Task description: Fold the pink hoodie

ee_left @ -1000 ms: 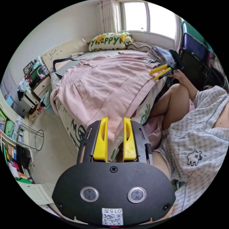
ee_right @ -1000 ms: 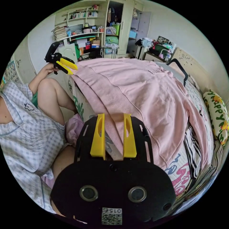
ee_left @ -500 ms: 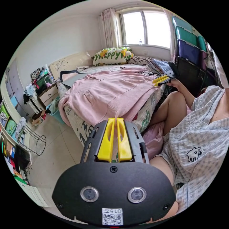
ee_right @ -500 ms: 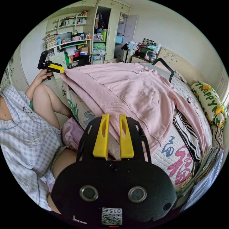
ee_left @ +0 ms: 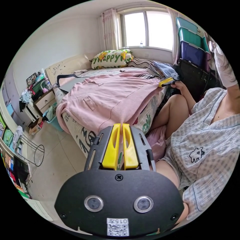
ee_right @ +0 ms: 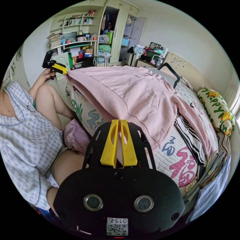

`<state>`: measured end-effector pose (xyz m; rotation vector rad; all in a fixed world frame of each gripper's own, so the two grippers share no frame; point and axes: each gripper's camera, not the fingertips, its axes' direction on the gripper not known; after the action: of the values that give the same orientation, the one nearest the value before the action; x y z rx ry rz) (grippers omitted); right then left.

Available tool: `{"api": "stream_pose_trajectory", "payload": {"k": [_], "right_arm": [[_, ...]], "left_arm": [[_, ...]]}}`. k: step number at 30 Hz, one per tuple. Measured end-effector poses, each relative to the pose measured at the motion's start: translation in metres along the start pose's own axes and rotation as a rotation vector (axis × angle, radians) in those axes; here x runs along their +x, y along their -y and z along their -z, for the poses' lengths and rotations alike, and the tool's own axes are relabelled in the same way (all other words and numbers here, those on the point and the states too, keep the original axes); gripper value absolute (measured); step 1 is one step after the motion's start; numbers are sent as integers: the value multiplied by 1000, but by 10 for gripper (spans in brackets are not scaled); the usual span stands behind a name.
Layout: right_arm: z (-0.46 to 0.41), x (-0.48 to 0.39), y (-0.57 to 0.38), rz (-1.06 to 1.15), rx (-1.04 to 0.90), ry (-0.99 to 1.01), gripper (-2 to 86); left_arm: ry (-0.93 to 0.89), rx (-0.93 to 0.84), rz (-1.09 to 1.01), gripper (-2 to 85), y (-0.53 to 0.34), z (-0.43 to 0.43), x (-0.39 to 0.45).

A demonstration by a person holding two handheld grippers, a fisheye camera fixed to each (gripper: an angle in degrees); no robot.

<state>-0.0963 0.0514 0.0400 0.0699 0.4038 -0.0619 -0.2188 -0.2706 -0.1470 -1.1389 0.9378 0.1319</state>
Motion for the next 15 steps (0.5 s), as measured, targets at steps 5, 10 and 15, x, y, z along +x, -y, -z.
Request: {"api": "stream_pose_trajectory", "payload": {"k": [5, 10, 15], "right_arm": [[-15, 27, 3, -9, -96, 82, 14], [31, 74, -28, -180, 147, 210, 64], [80, 139, -82, -521, 473, 165, 72]], "left_arm": [[11, -172, -15, 5, 7, -26, -13], [-100, -65, 15, 1, -1, 6, -35], [-85, 427, 308, 2, -45, 94, -89]]}}
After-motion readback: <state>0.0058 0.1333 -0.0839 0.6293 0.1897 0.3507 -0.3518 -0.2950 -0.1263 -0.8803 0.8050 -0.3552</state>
